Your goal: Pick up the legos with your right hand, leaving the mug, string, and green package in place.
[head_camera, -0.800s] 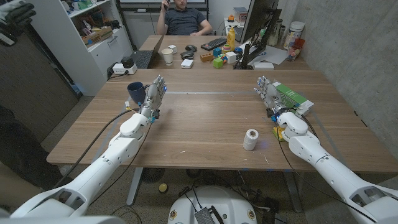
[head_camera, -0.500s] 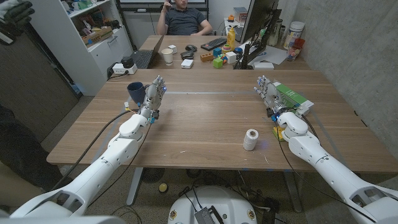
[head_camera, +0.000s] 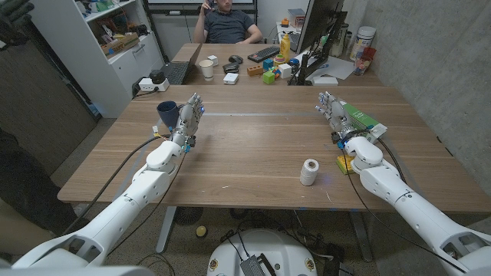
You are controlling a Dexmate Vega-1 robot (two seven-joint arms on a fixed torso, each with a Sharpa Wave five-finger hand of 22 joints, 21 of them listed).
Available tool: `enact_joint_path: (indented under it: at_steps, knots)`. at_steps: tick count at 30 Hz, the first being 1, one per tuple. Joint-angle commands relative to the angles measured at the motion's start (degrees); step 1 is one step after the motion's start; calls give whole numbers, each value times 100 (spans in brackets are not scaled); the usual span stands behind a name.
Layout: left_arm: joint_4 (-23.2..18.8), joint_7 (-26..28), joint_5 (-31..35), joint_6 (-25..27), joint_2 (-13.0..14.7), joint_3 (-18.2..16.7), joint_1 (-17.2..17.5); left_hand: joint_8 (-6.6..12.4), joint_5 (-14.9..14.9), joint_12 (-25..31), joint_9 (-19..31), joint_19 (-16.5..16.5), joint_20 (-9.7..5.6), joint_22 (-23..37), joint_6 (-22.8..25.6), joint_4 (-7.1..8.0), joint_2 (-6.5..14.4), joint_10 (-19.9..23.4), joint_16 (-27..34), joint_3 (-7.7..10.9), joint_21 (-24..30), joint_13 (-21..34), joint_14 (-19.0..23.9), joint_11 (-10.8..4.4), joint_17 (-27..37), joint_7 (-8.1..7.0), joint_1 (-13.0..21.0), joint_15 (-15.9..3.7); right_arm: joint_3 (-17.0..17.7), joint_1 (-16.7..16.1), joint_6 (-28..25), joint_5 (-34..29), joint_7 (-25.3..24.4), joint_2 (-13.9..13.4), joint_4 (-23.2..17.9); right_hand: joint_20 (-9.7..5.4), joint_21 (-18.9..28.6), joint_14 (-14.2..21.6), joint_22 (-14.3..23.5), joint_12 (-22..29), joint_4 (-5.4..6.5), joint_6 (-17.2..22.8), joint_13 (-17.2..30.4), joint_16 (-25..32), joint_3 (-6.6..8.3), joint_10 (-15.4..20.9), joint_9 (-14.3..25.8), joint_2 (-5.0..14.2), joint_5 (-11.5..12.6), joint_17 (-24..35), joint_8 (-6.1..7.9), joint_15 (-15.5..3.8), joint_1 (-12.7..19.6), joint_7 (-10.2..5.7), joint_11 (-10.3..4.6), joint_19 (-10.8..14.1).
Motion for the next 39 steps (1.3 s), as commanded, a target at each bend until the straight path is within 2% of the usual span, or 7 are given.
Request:
enact_joint_path:
  at_steps: [1,18,24,29,39]
  knots:
    - [55,-44,37,-33,-6,26,-57,21,35,35,31,-713,-105,23,-353,6,626,-907,41,9,29,23,-1426,13,6,-3,-9,14,138,-238,-113,-408,-375,-408,-516,-189,39,90,29,21,-53,68,14,9,17,106,32,79,36,-5,24,-48,99,-16,-30,86]
    - [44,-37,60,-36,7,32,-54,34,39,38,31,-721,-99,24,-324,11,624,-907,43,-17,29,23,-1433,-2,8,-37,-17,10,485,-680,-157,-824,-759,-899,-1291,-210,55,250,28,29,-108,238,18,8,60,246,35,76,61,-10,36,-95,179,-44,-70,269]
    - [31,-40,72,-44,18,33,-50,33,41,36,31,-729,-97,25,-318,11,624,-913,42,-26,27,22,-1437,-10,8,-48,-18,12,646,-905,-163,-1107,-953,-1106,-1624,-160,84,361,29,24,-179,337,20,-2,154,331,39,149,77,-20,34,-71,305,-30,-43,457]
    - [32,-47,68,-46,20,32,-47,33,41,36,31,-733,-100,25,-316,11,624,-914,42,-30,27,22,-1439,-12,8,-46,-19,10,810,-1131,-195,-1290,-1047,-1293,-1911,-128,63,399,28,10,-272,396,20,-26,272,364,41,237,69,-33,28,-53,458,-23,-27,491]
    - [53,-84,62,-57,21,37,-56,34,43,37,32,-734,-99,26,-307,12,625,-914,42,-39,28,22,-1442,-13,8,-42,-20,10,1206,-1631,-178,-1473,-1189,-1502,-2331,-112,41,434,27,-9,-426,456,21,-60,379,396,44,237,26,-50,15,-45,654,-19,-38,541]
